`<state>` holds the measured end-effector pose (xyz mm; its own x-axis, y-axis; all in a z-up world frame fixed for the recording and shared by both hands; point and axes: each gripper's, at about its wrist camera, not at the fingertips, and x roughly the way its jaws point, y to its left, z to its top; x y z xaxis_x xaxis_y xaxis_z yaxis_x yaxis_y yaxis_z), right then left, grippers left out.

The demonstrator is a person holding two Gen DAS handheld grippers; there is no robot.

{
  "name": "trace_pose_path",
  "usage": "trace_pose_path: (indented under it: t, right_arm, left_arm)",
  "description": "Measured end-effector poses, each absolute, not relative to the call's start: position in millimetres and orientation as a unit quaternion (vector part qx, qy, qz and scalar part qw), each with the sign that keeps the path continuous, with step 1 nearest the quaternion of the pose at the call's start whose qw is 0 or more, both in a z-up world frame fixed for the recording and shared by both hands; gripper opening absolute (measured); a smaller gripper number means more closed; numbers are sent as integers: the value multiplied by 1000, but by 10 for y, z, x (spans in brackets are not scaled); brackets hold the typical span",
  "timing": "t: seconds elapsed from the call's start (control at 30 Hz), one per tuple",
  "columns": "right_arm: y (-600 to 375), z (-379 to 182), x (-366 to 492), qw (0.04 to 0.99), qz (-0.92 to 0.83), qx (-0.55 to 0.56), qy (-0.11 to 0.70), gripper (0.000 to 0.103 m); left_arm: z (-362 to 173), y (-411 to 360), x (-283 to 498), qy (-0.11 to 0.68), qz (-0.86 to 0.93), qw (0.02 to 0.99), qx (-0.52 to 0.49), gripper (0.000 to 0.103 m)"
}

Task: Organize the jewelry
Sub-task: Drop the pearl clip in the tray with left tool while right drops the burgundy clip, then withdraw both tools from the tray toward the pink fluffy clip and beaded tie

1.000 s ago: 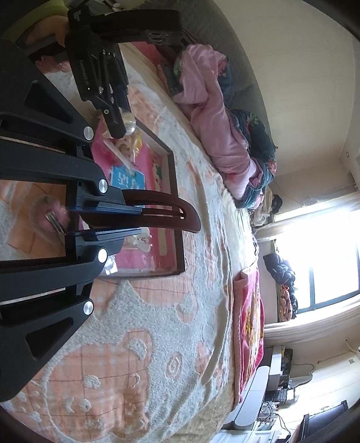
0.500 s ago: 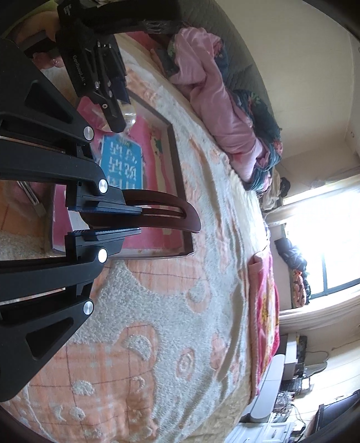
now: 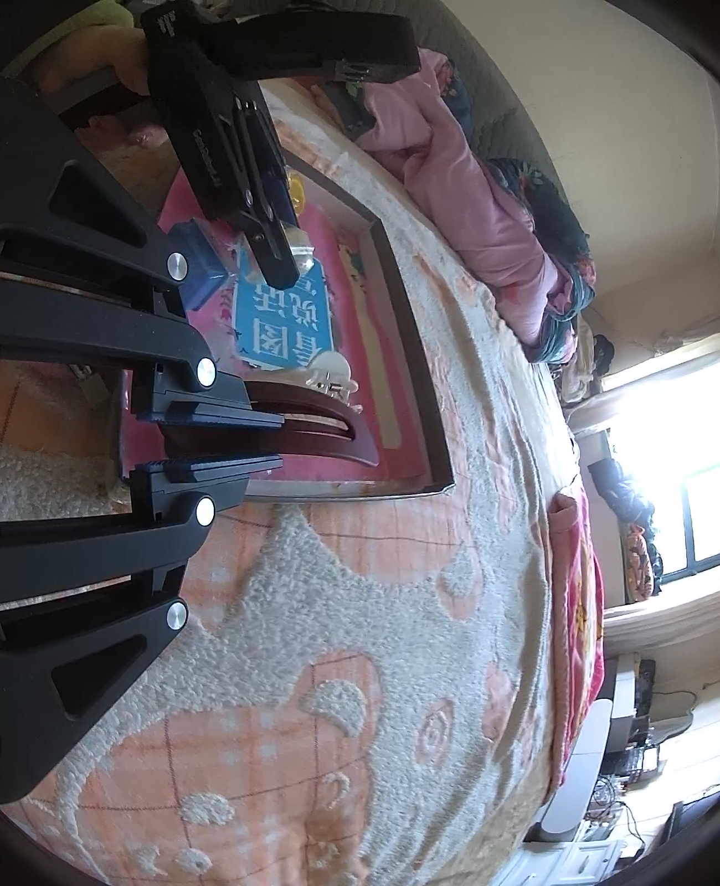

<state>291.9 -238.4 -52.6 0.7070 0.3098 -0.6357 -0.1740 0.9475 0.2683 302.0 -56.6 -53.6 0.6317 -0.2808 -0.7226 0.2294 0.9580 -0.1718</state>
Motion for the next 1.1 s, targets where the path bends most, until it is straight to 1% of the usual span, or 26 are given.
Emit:
trace_pose_path:
  t: [0.23,0.3,0.33,0.43,0.57,0.7,0.83,0.87,0.93,0.97,1.03,1.1]
  right_arm:
    - [-2387,-487,2873,918,139,92,359,11]
    - [-2390,-464,2843,920,139,89,355,21]
    - [-2403,-449,2828,921,139,92,352,28]
    - [-2447,-401,2800,923,141,97,346,32]
    - [-2507,-343,2751,928,133,99,335,45]
    - [-2550,-273,2672,935,126,91,319,51]
    - [-2595,-200,2555,942,124,90,300,67]
    - [-2601,-182,2527,943,125,91,294,69]
    - [-2624,-138,2472,945,126,96,285,73]
    - [-2632,-118,2448,946,127,99,281,73]
    - [-2647,-78,2389,948,130,100,273,74]
    - [-2653,-44,2332,951,127,94,267,80]
  left_arm:
    - [-595,-578,3014,411,-138,900,-31,38]
    - [-600,-575,3013,411,-138,900,-32,38]
    - [-605,-571,3009,411,-137,901,-32,38]
    - [-607,-562,2983,410,-134,902,-32,40]
    - [-543,-549,2920,403,-132,905,-35,51]
    - [-447,-524,2822,390,-125,912,-39,62]
    - [-360,-494,2701,374,-117,919,-42,73]
    - [-342,-487,2677,371,-115,921,-43,77]
    - [-292,-442,2598,360,-109,925,-49,80]
    - [-276,-432,2576,358,-107,926,-51,85]
    - [-225,-397,2501,349,-104,930,-56,91]
    - [-164,-375,2431,341,-102,933,-57,92]
